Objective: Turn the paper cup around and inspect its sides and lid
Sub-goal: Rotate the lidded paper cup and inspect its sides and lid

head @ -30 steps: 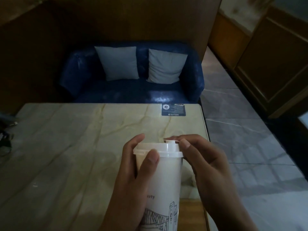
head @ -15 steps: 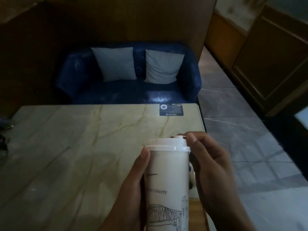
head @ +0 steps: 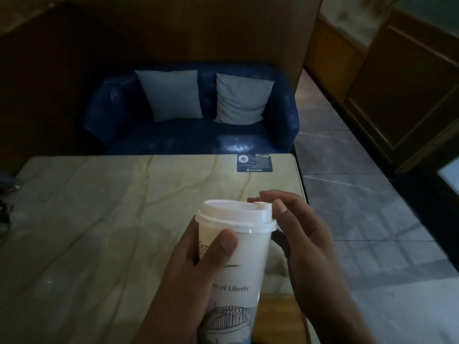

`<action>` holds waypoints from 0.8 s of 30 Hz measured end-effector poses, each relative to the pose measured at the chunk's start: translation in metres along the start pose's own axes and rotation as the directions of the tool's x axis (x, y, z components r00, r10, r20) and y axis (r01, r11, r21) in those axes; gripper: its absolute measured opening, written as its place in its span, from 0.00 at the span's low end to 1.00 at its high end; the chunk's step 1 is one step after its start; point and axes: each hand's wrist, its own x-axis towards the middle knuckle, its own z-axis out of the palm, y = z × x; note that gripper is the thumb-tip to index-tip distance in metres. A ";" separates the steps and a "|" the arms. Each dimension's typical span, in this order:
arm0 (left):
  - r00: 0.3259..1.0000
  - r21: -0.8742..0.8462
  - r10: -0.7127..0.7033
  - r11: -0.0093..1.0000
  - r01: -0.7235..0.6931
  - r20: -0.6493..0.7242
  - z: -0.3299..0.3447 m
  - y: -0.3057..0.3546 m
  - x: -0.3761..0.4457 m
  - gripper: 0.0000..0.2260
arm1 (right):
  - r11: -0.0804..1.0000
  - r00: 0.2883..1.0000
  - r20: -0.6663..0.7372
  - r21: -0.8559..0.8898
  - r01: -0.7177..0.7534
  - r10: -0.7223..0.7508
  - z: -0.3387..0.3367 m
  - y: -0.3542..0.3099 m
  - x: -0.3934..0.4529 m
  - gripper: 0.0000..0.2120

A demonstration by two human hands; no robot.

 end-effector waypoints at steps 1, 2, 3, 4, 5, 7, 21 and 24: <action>0.999 0.052 0.041 0.998 -0.040 -0.010 -0.001 0.005 -0.001 0.29 | 1.000 1.000 0.012 -0.008 -0.023 0.023 0.000 0.001 0.000 0.12; 0.997 0.104 0.074 0.992 -0.072 -0.017 -0.001 0.009 -0.002 0.28 | 0.999 0.999 0.024 -0.017 -0.042 0.043 0.000 0.001 0.000 0.14; 0.994 0.157 0.105 0.983 -0.100 -0.023 -0.002 0.012 -0.004 0.28 | 0.998 0.998 0.034 -0.026 -0.057 0.058 0.001 0.001 0.000 0.15; 0.991 0.205 0.131 0.971 -0.123 -0.026 -0.002 0.015 -0.005 0.28 | 0.997 0.997 0.045 -0.031 -0.069 0.070 0.001 0.000 0.000 0.15; 0.988 0.244 0.155 0.959 -0.144 -0.026 -0.001 0.019 -0.007 0.29 | 0.996 0.995 0.062 -0.033 -0.081 0.083 0.002 0.000 0.000 0.16; 0.983 0.304 0.183 0.937 -0.169 -0.019 -0.001 0.024 -0.009 0.31 | 0.994 0.989 0.094 -0.029 -0.108 0.110 0.003 -0.002 -0.001 0.18; 0.917 0.816 0.397 0.515 -0.262 0.044 0.004 0.017 -0.007 0.45 | 0.968 0.966 0.052 -0.008 -0.252 0.252 0.000 0.002 0.002 0.21; 0.843 0.942 0.520 0.191 -0.275 0.141 0.005 0.014 -0.004 0.43 | 0.966 0.967 0.029 -0.058 -0.252 0.254 0.001 0.002 0.004 0.21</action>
